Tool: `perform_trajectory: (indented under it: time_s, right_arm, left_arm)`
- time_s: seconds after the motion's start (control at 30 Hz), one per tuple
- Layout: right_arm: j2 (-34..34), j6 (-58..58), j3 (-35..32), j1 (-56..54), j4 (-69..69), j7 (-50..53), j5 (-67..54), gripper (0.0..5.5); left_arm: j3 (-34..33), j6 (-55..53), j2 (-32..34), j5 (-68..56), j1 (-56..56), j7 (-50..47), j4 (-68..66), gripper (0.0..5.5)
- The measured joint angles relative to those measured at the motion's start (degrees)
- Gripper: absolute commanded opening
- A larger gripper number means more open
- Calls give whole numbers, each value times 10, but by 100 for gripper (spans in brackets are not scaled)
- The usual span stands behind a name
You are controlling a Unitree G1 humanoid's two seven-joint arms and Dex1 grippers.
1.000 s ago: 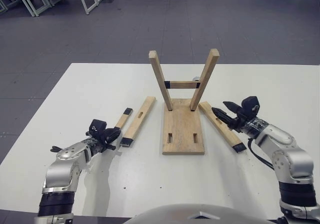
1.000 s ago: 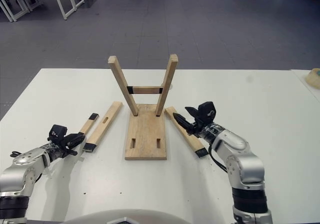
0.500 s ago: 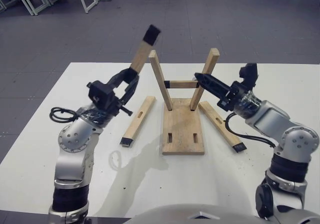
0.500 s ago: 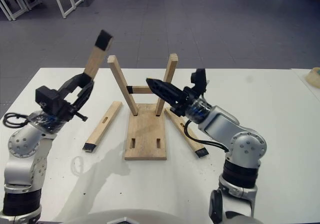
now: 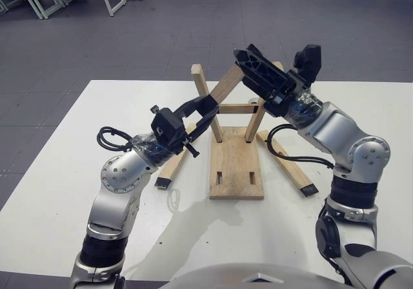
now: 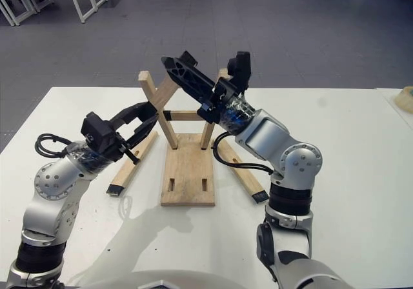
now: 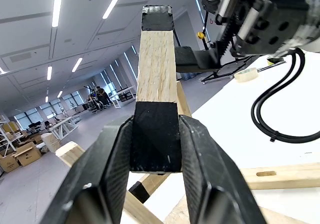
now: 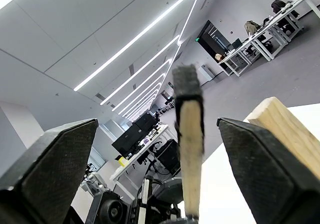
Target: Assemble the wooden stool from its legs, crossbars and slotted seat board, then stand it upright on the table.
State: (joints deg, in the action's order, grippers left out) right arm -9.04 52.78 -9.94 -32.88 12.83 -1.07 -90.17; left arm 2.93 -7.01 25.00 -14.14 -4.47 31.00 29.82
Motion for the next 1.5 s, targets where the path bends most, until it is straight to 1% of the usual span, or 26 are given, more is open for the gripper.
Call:
perform_trajectory:
  time_s: [0.2, 0.4, 0.47, 0.57, 0.63, 0.8, 0.83, 0.87, 0.97, 1.03, 1.1, 1.2, 1.27, 1.33, 1.4, 1.5]
  right_arm:
    - [-12, -2, 16, -4, -6, -15, 23, 301]
    - [-14, -9, 18, -4, -8, -20, 45, 175]
    - [-14, -13, 18, -4, -10, -20, 46, 142]
    - [-14, -18, 17, -4, -12, -20, 53, 74]
    - [-14, -19, 17, -4, -12, -23, 68, 42]
    - [-35, -35, 42, -4, 2, -84, 139, 42]
    - [-36, -37, 43, -4, 2, -90, 144, 42]
    - [-37, -36, 43, -4, 2, -93, 147, 42]
    - [-39, -28, 38, -4, 0, -95, 139, 42]
    - [-35, -25, 28, -4, -4, -84, 120, 42]
    - [-40, -24, 15, -3, -4, -75, 110, 42]
    - [-76, -14, -14, 24, 4, -64, 97, 42]
    - [-136, 1, -59, 64, 18, -65, 88, 42]
    - [-196, 16, -93, 104, 31, -86, 90, 42]
    - [-248, 24, -102, 147, 35, -121, 122, 42]
    - [-280, 6, -93, 181, 0, -158, 210, 42]
  left_arm:
    - [1, 2, 2, 6, 2, 1, -5, 130]
    - [1, 9, 2, 10, 2, 1, -5, 130]
    - [1, 10, 2, 10, 2, 1, -5, 130]
    - [0, 10, 2, 10, 2, 1, -4, 130]
    - [0, 10, 2, 10, 2, 1, -4, 130]
    - [0, 8, 3, 15, 1, 3, -9, 130]
    - [0, 9, 3, 15, 1, 3, -11, 167]
    - [0, 9, 3, 15, 1, 5, -12, 176]
    - [1, 9, 4, 16, 1, 13, -20, 229]
    - [1, 19, 6, 22, 1, 16, -28, 233]
    - [3, 35, 24, 45, 6, 25, -40, 233]
    - [18, 63, 49, 81, 53, 42, -74, 233]
    - [21, 87, 54, 95, 90, 46, -101, 233]
    - [26, 99, 54, 121, 102, 36, -125, 233]
    - [26, 100, 48, 154, 103, 7, -148, 233]
    - [24, 98, 26, 171, 86, -29, -159, 233]
